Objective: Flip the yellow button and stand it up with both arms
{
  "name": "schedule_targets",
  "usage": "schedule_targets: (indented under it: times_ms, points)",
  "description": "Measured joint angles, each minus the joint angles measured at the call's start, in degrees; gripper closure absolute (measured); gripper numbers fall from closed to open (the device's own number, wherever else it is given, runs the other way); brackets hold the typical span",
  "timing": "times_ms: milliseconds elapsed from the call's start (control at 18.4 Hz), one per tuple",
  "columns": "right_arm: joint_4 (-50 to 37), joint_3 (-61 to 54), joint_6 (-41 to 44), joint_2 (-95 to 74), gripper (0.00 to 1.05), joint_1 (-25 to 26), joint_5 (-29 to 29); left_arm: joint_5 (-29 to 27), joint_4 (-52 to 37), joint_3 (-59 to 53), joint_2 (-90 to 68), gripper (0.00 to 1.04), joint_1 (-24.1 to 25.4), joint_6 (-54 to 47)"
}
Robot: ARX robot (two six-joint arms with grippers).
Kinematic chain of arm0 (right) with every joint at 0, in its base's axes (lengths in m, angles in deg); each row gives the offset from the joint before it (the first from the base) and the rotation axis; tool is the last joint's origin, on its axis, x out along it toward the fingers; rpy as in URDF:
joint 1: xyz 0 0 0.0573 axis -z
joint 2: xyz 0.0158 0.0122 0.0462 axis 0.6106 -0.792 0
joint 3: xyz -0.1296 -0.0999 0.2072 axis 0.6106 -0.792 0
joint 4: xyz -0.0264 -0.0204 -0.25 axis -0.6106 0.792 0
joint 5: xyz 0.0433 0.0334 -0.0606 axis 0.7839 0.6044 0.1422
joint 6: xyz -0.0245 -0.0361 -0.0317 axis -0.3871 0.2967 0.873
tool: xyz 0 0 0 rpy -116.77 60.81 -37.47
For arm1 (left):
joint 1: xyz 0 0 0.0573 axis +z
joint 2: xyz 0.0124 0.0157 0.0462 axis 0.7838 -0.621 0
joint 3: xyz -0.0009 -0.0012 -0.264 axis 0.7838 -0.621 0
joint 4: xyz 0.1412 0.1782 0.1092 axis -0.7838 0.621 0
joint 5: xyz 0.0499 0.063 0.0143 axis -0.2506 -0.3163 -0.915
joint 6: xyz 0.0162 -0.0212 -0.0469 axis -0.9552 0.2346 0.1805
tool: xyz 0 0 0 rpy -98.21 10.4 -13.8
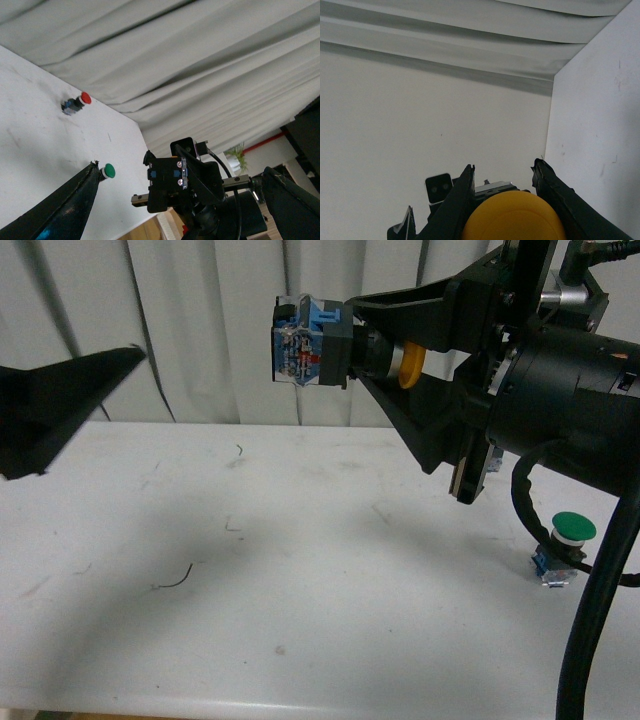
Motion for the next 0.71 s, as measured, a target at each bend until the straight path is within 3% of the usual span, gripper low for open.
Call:
schedule_targets:
  times_ms: [54, 109, 163, 708]
  points:
    - [-0.02, 0.24, 0.0, 0.55, 0.71, 0.52, -0.09, 3.89, 1.27, -7.85, 16.98, 0.07, 9.14, -0.57]
    - [-0.02, 0.61, 0.02, 0.72, 0.71, 0.68, -0.2, 6.64, 10.93, -10.69, 33.9, 0.07, 16.94, -3.17]
    - [0.0, 0.63, 0.02, 0.87, 0.71, 0.68, -0.2, 7.19, 15.96, -10.84, 38.66, 0.07, 19.58, -4.7]
    - [-0.04, 0.74, 0.04, 1.03, 0.71, 0.66, -0.2, 9.73, 27.1, -11.91, 55.65, 0.07, 27.74, -10.12]
